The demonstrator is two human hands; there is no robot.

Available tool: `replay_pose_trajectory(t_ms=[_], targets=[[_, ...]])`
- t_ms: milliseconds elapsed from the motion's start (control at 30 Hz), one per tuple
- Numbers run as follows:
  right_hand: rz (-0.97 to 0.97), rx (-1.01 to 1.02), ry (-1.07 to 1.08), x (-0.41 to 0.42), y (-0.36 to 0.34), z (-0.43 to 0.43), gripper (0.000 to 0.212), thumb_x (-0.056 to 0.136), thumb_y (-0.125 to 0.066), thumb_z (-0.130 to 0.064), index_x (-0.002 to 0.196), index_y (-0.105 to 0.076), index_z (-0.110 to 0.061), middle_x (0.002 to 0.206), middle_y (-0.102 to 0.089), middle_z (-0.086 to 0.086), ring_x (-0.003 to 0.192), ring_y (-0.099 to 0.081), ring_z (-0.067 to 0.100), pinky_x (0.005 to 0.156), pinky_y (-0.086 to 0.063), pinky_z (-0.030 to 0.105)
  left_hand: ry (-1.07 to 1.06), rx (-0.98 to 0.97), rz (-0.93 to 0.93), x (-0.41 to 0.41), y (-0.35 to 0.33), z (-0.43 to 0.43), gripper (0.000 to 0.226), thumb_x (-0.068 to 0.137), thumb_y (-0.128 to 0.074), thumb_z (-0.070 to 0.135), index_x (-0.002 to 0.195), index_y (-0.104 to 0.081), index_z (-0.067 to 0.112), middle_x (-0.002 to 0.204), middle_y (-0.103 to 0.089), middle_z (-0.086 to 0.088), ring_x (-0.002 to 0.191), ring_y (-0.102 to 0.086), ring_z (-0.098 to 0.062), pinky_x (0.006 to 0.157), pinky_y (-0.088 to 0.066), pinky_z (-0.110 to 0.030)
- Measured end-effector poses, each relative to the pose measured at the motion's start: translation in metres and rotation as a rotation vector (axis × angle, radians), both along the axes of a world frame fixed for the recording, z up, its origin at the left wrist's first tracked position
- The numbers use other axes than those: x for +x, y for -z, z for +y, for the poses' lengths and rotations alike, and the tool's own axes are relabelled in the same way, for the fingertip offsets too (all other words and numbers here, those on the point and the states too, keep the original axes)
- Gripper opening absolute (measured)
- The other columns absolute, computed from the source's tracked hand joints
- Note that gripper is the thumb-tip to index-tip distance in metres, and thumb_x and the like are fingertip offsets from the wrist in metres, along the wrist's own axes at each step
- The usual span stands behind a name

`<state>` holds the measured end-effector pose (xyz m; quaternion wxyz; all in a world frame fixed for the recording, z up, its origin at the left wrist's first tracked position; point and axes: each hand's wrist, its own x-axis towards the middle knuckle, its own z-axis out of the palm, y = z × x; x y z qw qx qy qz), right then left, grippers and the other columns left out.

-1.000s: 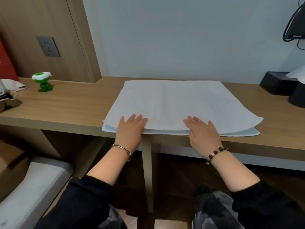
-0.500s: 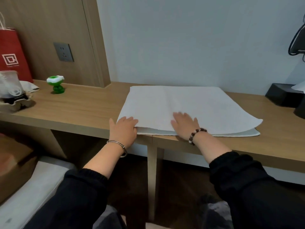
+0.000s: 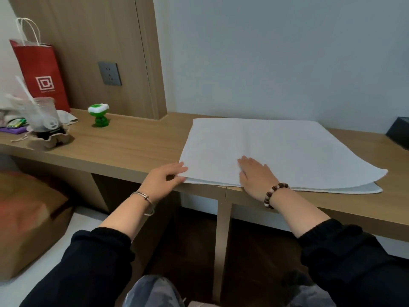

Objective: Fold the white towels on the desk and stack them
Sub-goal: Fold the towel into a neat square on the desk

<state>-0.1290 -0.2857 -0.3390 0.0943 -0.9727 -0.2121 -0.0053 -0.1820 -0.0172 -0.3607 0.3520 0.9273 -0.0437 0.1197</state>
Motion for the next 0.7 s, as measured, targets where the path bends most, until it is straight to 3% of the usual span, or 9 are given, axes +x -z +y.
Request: replay_pose_trajectory(t_ms=[67, 133, 200, 367, 467, 533, 600, 633, 700], targets=[[0.028, 0.09, -0.158, -0.005, -0.003, 0.02, 0.04, 0.101, -0.027, -0.021, 0.137, -0.042, -0.01, 0.155, -0.023, 0.008, 0.143, -0.017, 0.024, 0.114, -0.013, 0.044, 0.013, -0.097, 0.07, 0.002, -0.006, 0.006, 0.034, 0.085, -0.068, 0.022, 0.119, -0.065, 0.026, 0.133, -0.054, 0.014, 0.12, -0.044, 0.004, 0.102, -0.027, -0.013], [0.071, 0.129, -0.226, -0.006, -0.003, 0.041, 0.042, 0.102, -0.032, -0.027, 0.141, -0.041, -0.018, 0.157, -0.022, 0.002, 0.144, -0.015, 0.019, 0.116, -0.01, 0.038, 0.041, -0.105, 0.136, 0.007, -0.015, 0.013, 0.037, 0.083, -0.071, 0.02, 0.119, -0.065, 0.023, 0.132, -0.056, 0.011, 0.12, -0.047, 0.0, 0.103, -0.03, -0.016], [0.1, 0.171, -0.241, -0.005, -0.003, 0.065, 0.043, 0.1, -0.038, -0.035, 0.141, -0.042, -0.023, 0.152, -0.033, -0.001, 0.14, -0.027, 0.017, 0.113, -0.019, 0.032, 0.073, -0.086, 0.191, 0.011, -0.023, 0.018, 0.041, 0.081, -0.073, 0.017, 0.121, -0.063, 0.019, 0.133, -0.055, 0.009, 0.121, -0.048, -0.002, 0.105, -0.031, -0.017], [-0.024, 0.045, -0.212, -0.004, -0.003, 0.096, 0.042, 0.095, -0.046, -0.044, 0.133, -0.05, -0.027, 0.133, -0.054, -0.002, 0.119, -0.051, 0.019, 0.094, -0.041, 0.031, 0.104, -0.175, 0.217, 0.017, -0.021, 0.025, 0.053, 0.075, -0.077, 0.007, 0.125, -0.06, 0.01, 0.129, -0.057, 0.004, 0.107, -0.05, 0.003, 0.077, -0.033, 0.007], [-0.224, -0.103, -0.289, -0.01, -0.009, 0.101, 0.032, 0.095, -0.041, -0.037, 0.121, -0.055, -0.024, 0.107, -0.065, 0.0, 0.087, -0.058, 0.018, 0.066, -0.042, 0.028, 0.114, -0.166, 0.218, 0.018, -0.017, 0.027, 0.06, 0.072, -0.079, 0.009, 0.128, -0.058, 0.011, 0.133, -0.054, 0.005, 0.112, -0.049, 0.003, 0.083, -0.031, 0.007], [-0.253, -0.139, -0.329, -0.013, -0.011, 0.105, 0.031, 0.095, -0.04, -0.026, 0.124, -0.05, -0.022, 0.101, -0.064, 0.001, 0.074, -0.05, 0.018, 0.06, -0.033, 0.028, 0.118, -0.147, 0.225, 0.018, -0.016, 0.027, 0.063, 0.071, -0.081, 0.011, 0.13, -0.057, 0.013, 0.136, -0.051, 0.006, 0.114, -0.047, 0.002, 0.09, -0.03, 0.002], [-0.231, -0.145, -0.311, -0.012, -0.015, 0.105, 0.03, 0.095, -0.04, -0.016, 0.123, -0.05, -0.02, 0.098, -0.064, 0.004, 0.07, -0.045, 0.02, 0.06, -0.03, 0.027, 0.118, -0.162, 0.232, 0.019, -0.014, 0.026, 0.067, 0.07, -0.081, 0.01, 0.132, -0.054, 0.014, 0.136, -0.051, 0.006, 0.113, -0.047, 0.003, 0.087, -0.031, 0.004], [-0.227, -0.141, -0.289, -0.009, -0.016, 0.105, 0.025, 0.095, -0.041, -0.014, 0.115, -0.055, -0.018, 0.095, -0.064, 0.006, 0.071, -0.046, 0.022, 0.06, -0.03, 0.027, 0.119, -0.188, 0.24, 0.019, -0.013, 0.026, 0.071, 0.07, -0.081, 0.01, 0.135, -0.051, 0.014, 0.136, -0.052, 0.005, 0.114, -0.048, 0.003, 0.088, -0.032, 0.004], [-0.185, 0.026, -0.207, -0.001, -0.021, 0.101, 0.022, 0.097, -0.042, -0.014, 0.081, -0.058, -0.014, 0.078, -0.06, 0.005, 0.072, -0.049, 0.025, 0.06, -0.028, 0.029, 0.124, -0.244, 0.265, 0.02, -0.013, 0.025, 0.081, 0.07, -0.081, 0.008, 0.141, -0.042, 0.015, 0.138, -0.051, 0.002, 0.12, -0.047, 0.002, 0.099, -0.033, -0.007]])
